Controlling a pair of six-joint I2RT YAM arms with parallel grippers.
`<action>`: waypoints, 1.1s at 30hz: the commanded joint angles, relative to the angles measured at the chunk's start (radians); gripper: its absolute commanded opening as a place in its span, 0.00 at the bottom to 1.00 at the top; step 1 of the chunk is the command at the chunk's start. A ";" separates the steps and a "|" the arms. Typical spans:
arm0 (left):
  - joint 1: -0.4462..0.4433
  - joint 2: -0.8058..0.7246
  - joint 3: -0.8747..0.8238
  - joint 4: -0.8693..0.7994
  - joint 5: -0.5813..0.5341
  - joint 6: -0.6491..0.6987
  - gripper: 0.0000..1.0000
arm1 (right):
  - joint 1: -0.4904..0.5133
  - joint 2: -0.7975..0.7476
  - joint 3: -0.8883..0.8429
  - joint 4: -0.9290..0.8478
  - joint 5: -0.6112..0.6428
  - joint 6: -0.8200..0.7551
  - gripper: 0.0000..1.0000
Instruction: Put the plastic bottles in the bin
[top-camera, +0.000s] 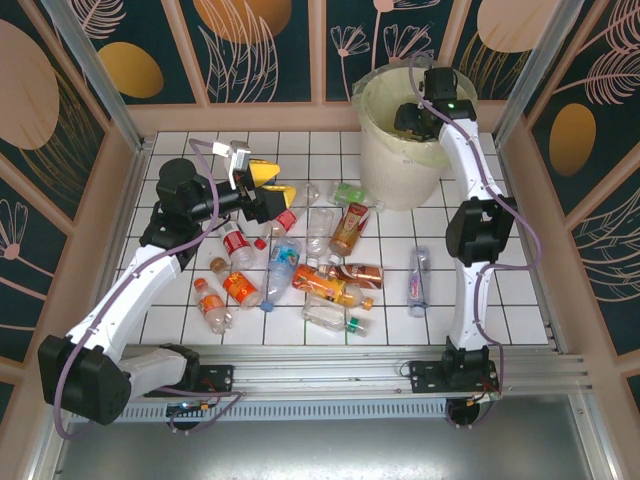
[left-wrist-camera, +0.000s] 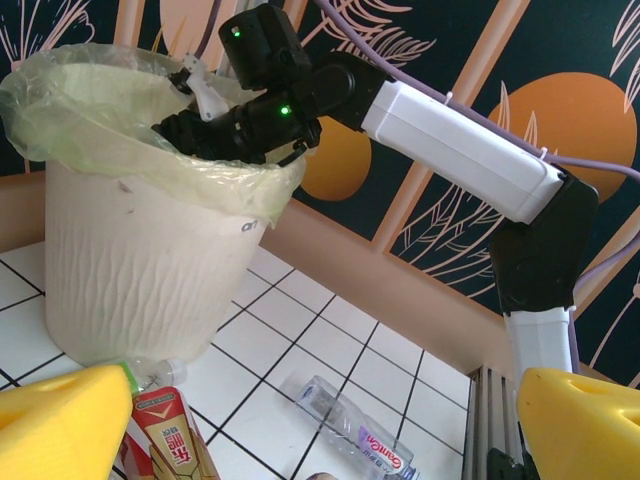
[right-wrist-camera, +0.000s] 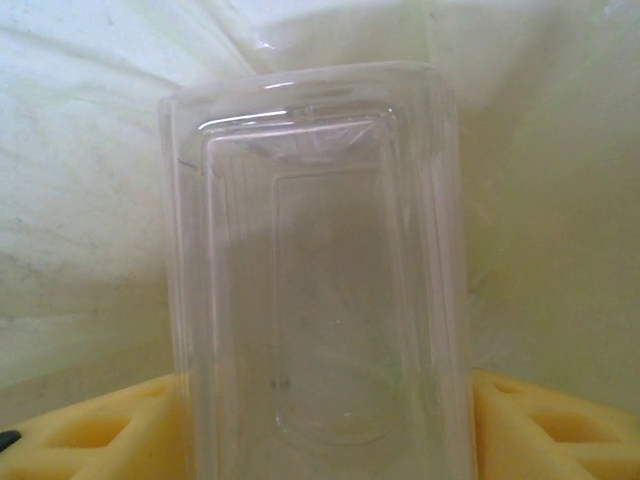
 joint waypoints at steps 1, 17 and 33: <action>-0.006 0.007 0.001 -0.002 0.020 0.026 0.99 | -0.009 0.009 0.037 -0.019 -0.014 0.011 0.68; -0.006 0.006 0.002 -0.004 0.019 0.026 0.99 | -0.011 -0.030 0.086 -0.039 -0.006 0.002 0.76; -0.005 -0.004 -0.002 0.008 0.018 0.020 0.98 | -0.003 -0.248 -0.079 0.087 -0.051 -0.018 0.75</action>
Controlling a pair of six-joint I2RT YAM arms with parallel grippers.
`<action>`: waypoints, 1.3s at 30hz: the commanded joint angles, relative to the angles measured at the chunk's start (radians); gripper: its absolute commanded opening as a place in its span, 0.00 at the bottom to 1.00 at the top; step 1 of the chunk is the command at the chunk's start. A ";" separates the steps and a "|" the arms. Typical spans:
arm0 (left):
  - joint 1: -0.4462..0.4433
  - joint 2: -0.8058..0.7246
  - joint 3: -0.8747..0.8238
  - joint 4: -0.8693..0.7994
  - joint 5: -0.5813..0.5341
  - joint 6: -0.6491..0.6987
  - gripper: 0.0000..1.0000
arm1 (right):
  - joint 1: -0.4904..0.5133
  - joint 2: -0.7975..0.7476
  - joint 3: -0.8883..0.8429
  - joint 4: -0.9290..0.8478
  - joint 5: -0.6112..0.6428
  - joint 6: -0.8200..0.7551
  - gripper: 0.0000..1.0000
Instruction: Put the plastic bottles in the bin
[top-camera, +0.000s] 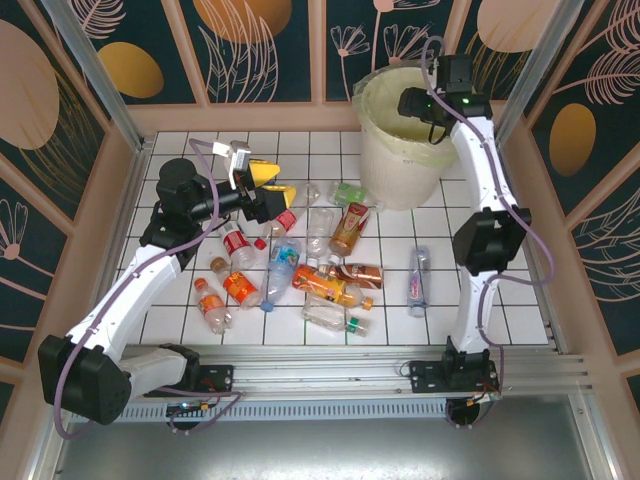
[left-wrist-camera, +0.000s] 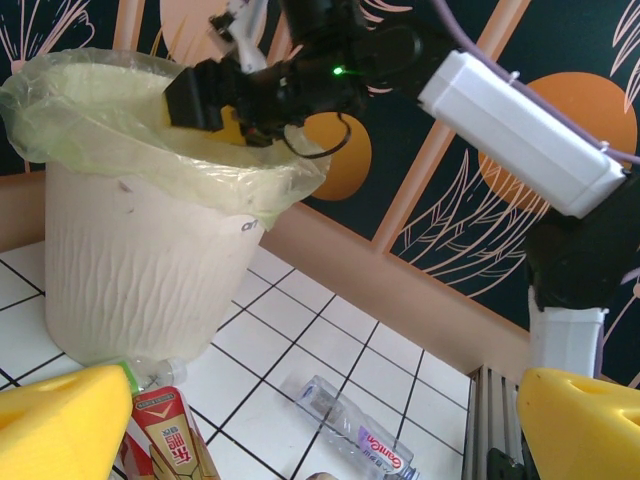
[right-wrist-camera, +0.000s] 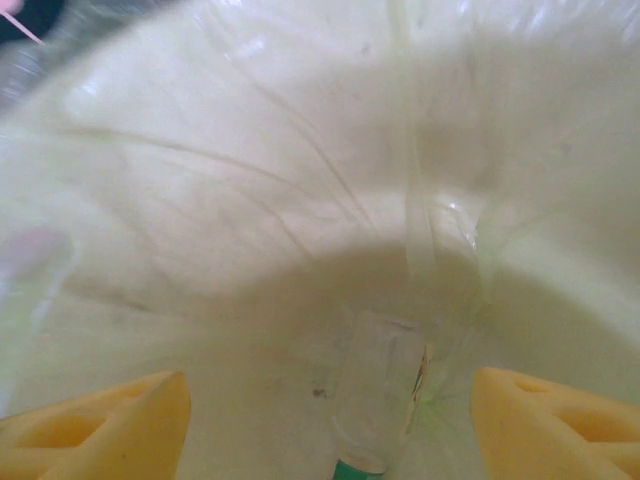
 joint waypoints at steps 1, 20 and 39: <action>-0.006 -0.006 -0.002 0.009 0.019 0.019 0.99 | 0.003 -0.106 -0.062 0.080 -0.022 -0.015 0.74; -0.006 -0.022 0.005 0.002 0.050 0.025 0.98 | 0.263 -0.559 -0.560 0.254 0.195 -0.071 0.74; -0.006 -0.030 0.041 -0.102 0.073 0.094 0.99 | 0.505 -1.002 -1.165 0.238 0.075 0.135 0.74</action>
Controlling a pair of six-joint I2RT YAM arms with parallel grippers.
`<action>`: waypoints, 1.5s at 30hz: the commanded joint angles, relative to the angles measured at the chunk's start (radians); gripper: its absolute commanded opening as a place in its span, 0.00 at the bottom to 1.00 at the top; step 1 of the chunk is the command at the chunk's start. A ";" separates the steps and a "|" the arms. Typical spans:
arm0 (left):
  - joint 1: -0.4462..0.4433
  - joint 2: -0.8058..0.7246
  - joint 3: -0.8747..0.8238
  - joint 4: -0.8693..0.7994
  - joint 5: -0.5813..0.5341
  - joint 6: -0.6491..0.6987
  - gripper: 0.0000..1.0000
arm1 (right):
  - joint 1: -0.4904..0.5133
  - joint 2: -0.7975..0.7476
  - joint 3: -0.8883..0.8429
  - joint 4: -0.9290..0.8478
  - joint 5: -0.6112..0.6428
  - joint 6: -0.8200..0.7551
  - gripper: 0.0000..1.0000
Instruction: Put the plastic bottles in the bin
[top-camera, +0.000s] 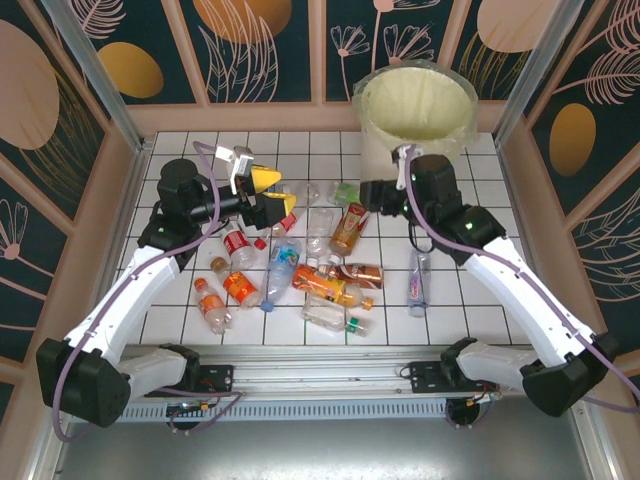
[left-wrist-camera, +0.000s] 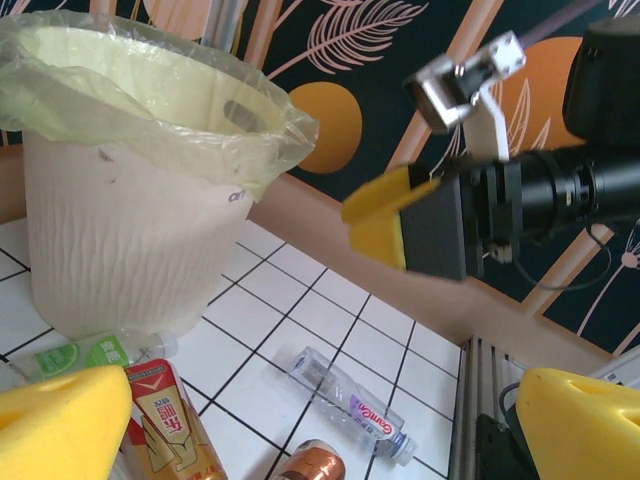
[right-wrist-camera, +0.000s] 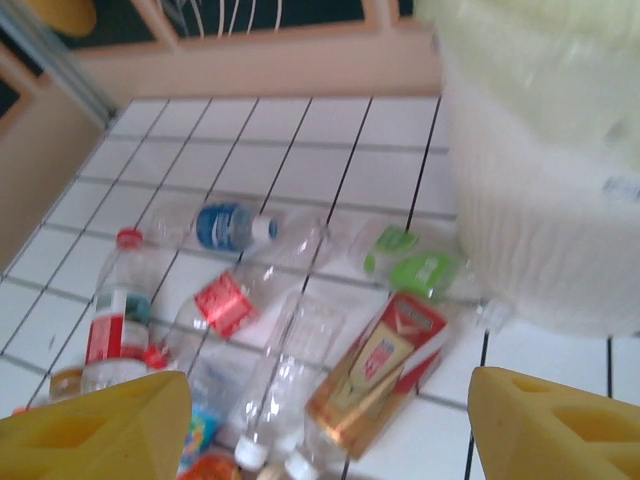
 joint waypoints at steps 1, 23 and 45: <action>-0.006 -0.015 0.034 -0.009 0.032 0.034 0.98 | 0.048 -0.063 -0.114 -0.020 -0.038 0.062 0.74; -0.005 -0.024 0.005 0.074 0.046 -0.035 0.99 | 0.153 0.089 -0.323 -0.053 -0.124 -0.083 0.79; -0.006 -0.015 -0.001 0.090 0.046 -0.055 0.99 | 0.118 0.382 -0.249 -0.066 -0.070 -0.159 0.79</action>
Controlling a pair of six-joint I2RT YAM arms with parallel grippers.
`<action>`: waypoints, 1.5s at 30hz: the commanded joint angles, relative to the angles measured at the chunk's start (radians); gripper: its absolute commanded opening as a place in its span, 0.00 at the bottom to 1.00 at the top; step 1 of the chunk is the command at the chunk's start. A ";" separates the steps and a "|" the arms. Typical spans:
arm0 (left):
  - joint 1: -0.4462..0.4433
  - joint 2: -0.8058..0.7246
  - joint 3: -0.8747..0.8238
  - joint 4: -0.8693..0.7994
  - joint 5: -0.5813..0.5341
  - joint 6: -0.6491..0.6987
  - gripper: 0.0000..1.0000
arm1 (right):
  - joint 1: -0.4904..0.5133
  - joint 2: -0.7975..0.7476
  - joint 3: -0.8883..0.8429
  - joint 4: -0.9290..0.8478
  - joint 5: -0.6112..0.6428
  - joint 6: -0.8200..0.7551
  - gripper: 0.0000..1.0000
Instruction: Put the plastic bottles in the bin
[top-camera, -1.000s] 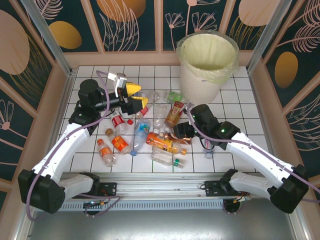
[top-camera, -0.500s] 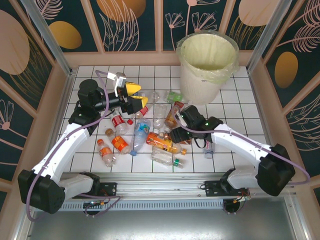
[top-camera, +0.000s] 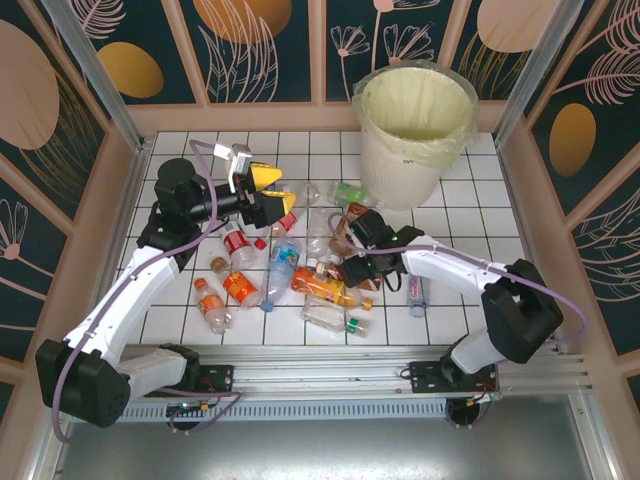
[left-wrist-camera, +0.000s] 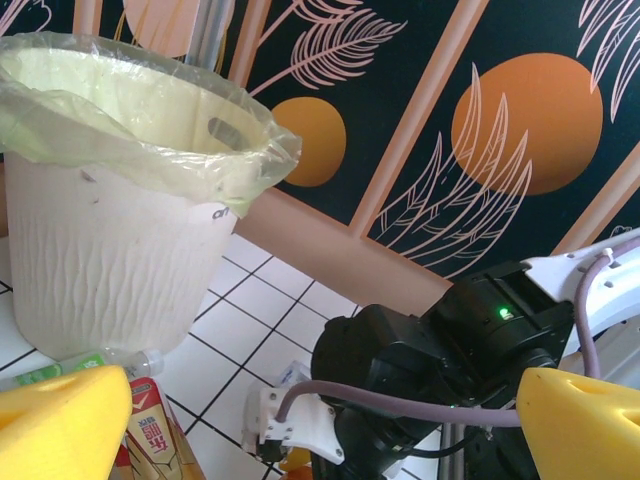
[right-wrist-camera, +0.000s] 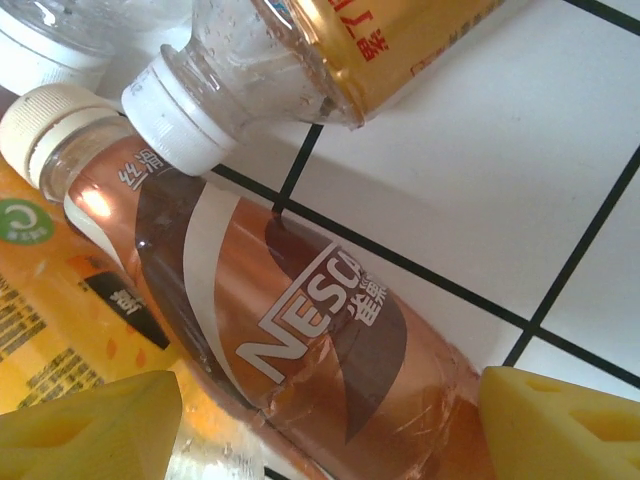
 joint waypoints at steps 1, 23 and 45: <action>-0.006 -0.013 -0.004 0.040 0.024 -0.014 0.99 | -0.006 0.036 0.043 -0.030 0.004 -0.047 0.79; -0.006 -0.005 -0.007 0.043 0.021 -0.018 0.98 | -0.040 0.120 0.046 0.005 0.028 -0.047 0.77; -0.006 -0.004 -0.008 0.050 0.020 -0.024 0.99 | -0.135 0.084 -0.015 0.006 0.046 0.037 0.74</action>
